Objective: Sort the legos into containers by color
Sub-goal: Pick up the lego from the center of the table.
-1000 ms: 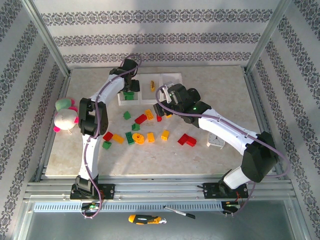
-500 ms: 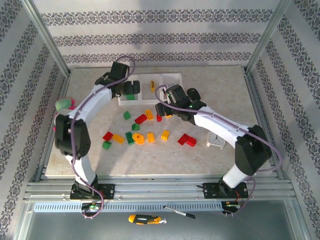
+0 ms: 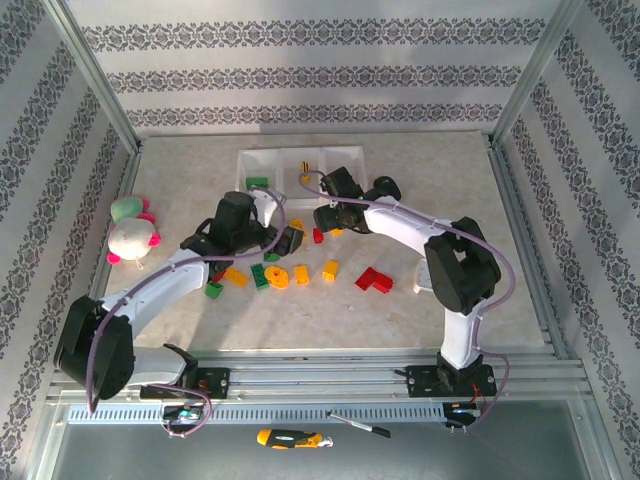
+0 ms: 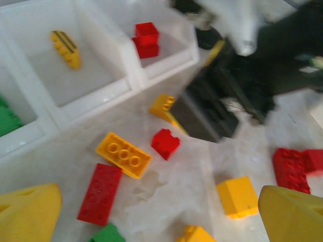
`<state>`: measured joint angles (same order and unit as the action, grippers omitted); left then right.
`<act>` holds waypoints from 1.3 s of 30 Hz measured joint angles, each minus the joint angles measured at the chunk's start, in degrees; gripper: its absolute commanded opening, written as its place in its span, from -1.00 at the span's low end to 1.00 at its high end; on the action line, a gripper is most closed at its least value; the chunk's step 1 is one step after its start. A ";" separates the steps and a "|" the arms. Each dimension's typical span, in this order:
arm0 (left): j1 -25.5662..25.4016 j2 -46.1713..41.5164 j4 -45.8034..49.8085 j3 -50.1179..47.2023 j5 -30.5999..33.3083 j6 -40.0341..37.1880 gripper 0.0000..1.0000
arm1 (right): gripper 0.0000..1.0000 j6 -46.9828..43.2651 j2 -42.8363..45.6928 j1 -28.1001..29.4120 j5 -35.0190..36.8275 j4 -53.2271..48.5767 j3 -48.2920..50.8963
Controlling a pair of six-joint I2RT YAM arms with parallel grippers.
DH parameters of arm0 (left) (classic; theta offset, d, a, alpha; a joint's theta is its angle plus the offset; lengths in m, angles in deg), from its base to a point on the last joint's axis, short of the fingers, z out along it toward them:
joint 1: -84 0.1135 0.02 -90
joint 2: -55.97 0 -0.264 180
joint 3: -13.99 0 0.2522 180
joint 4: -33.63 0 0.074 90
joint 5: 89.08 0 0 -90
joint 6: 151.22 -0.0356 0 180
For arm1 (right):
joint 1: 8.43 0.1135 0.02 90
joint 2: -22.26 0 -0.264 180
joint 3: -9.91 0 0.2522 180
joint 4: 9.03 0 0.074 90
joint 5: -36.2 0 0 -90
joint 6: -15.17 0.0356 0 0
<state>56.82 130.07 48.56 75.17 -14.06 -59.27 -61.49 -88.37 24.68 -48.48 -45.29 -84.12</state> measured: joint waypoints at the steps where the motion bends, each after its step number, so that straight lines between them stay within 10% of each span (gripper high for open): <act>1: -0.70 -0.68 -0.42 -0.70 -0.09 -0.55 0.99 | 0.39 -0.11 -1.01 -0.26 -0.26 -0.20 -0.70; 14: -3.96 -3.15 -3.28 -5.42 -2.14 -1.77 0.99 | 0.25 -2.23 -8.90 -3.23 -2.89 -2.12 -5.31; 28: -4.00 -4.07 -4.46 -6.08 -2.60 -2.05 0.99 | -0.46 -3.06 -11.04 -3.23 -3.39 -3.74 -6.27; 39: -4.11 -4.44 -5.51 -7.69 0.96 -1.62 0.99 | -0.50 -3.04 -6.10 -1.22 -3.32 -6.14 -6.60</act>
<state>52.71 125.64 43.05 67.47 -13.10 -60.89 -64.52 -94.46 23.45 -51.80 -51.43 -90.72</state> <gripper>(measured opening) 0.994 0.280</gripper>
